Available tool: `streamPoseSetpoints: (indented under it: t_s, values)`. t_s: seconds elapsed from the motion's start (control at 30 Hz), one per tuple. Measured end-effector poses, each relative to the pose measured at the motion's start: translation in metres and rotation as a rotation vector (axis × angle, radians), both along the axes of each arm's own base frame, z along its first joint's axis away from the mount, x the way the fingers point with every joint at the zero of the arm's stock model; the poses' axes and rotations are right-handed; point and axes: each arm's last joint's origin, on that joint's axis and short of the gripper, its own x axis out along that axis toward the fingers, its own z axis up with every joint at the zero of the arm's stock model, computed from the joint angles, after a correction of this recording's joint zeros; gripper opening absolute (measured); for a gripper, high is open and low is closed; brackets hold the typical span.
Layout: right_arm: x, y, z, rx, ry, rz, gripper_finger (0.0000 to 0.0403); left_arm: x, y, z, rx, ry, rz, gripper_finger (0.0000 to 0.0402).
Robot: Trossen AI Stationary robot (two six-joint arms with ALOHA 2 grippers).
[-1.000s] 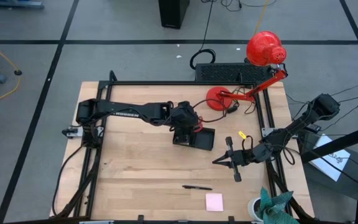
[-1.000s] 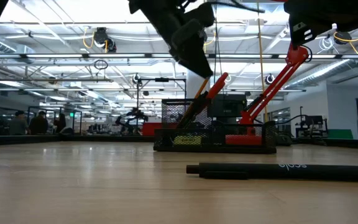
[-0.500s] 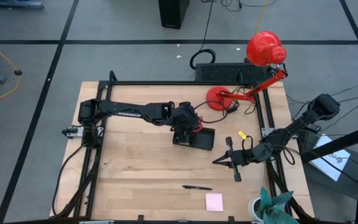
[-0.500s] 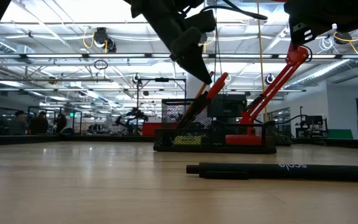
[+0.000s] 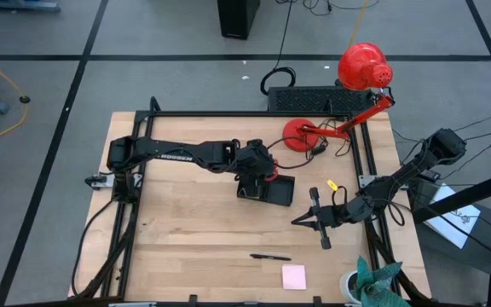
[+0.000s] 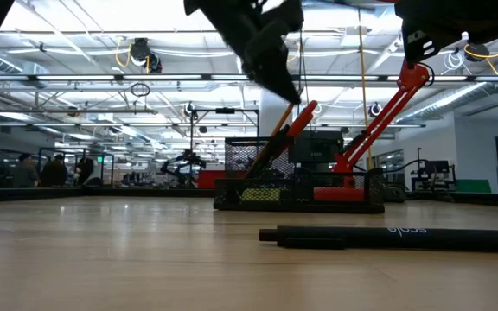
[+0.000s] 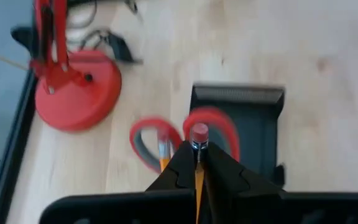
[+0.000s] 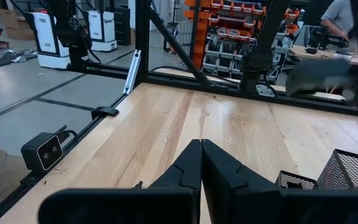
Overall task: Pick and place office supplies into organizer
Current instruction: Put the right yellow pencil into the black desk organizer
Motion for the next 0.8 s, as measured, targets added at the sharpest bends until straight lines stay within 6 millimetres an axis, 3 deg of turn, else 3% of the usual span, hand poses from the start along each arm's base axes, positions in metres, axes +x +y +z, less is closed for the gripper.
streamPoseSetpoints:
  t_s: [0.13, 0.5, 0.8]
  values:
    - [0.000, 0.000, 0.000, -0.001, -0.004, 0.000, 0.0000, 0.001, 0.004, 0.010, -0.050, -0.018, 0.029, 0.0011]
    - [0.000, 0.000, 0.000, -0.002, -0.004, -0.001, 0.0000, -0.003, 0.020, 0.009, -0.103, 0.006, 0.108, 0.0011]
    - [0.000, 0.000, 0.001, 0.002, -0.008, -0.003, 0.0000, 0.010, 0.024, -0.014, -0.128, 0.033, 0.084, 0.0016]
